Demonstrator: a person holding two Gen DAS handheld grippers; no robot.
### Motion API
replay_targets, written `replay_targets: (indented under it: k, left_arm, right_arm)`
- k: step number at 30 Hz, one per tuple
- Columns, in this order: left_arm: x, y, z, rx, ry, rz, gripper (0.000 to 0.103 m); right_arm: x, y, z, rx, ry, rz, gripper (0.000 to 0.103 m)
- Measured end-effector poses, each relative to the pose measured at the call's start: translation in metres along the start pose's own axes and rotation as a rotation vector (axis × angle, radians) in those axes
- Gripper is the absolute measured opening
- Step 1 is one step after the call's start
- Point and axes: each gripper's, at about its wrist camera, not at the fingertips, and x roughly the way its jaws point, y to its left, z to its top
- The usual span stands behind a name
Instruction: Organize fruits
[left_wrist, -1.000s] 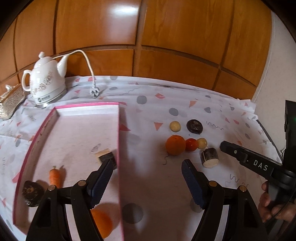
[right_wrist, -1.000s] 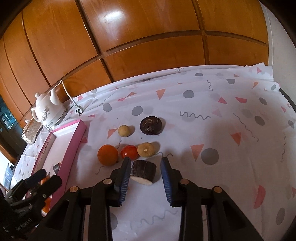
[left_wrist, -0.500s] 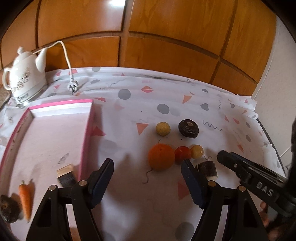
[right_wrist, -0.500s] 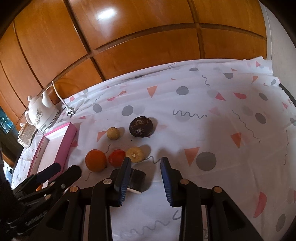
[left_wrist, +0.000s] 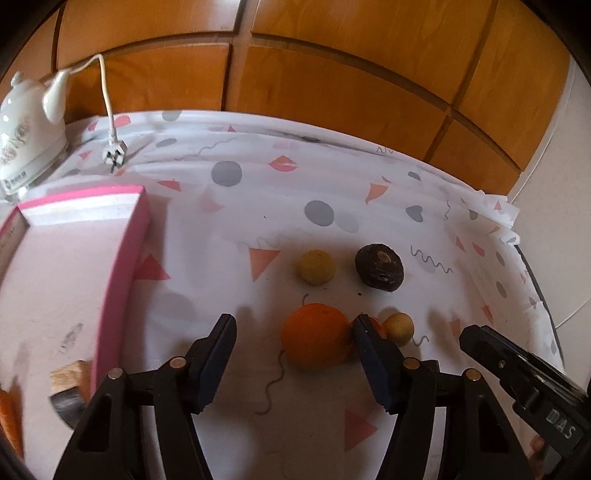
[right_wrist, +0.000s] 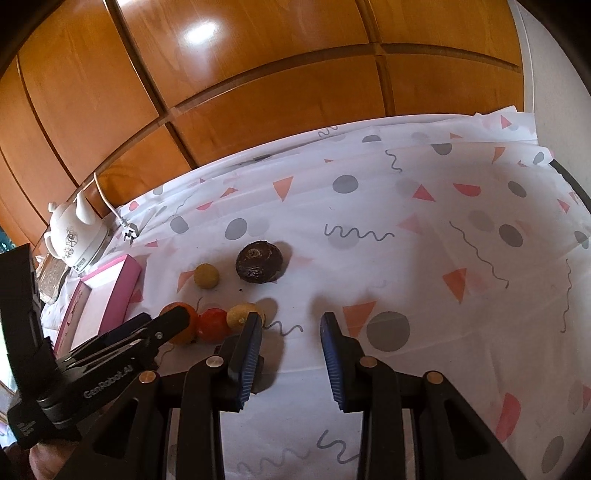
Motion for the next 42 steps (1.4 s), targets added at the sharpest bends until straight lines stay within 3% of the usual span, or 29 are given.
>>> replay_targets:
  k: [4,7,9,15,21,27,42]
  left_arm:
    - [0.006,-0.002,-0.003,0.010,0.000,-0.015,0.067]
    - [0.001,-0.006,-0.006,0.031,-0.005,-0.059,0.040]
    - [-0.006,-0.012,-0.010,0.059,-0.014,-0.031,0.040]
    - [-0.027,-0.004,-0.035,0.023,-0.022,-0.065,0.040]
    - [-0.038,-0.005,-0.061,0.074,-0.059,-0.062,0.041]
    - [-0.036,-0.004,-0.064,0.064,-0.057,-0.069,0.041]
    - [-0.034,-0.002,-0.065,0.041,-0.067,-0.079,0.041]
  right_arm:
    - [0.003,-0.002,-0.001,0.001,0.007,0.001,0.033]
    - [0.004,-0.003,-0.001,0.005,0.011,-0.001,0.033]
    - [0.005,-0.004,-0.002,0.008,0.014,0.004,0.033]
    - [0.006,0.001,0.000,-0.016,0.024,0.021,0.033]
    - [0.006,0.017,0.007,-0.065,0.035,0.073,0.033]
    - [0.023,0.056,0.018,-0.214,0.077,0.134,0.033]
    - [0.082,0.100,0.033,-0.406,0.112,0.092,0.033]
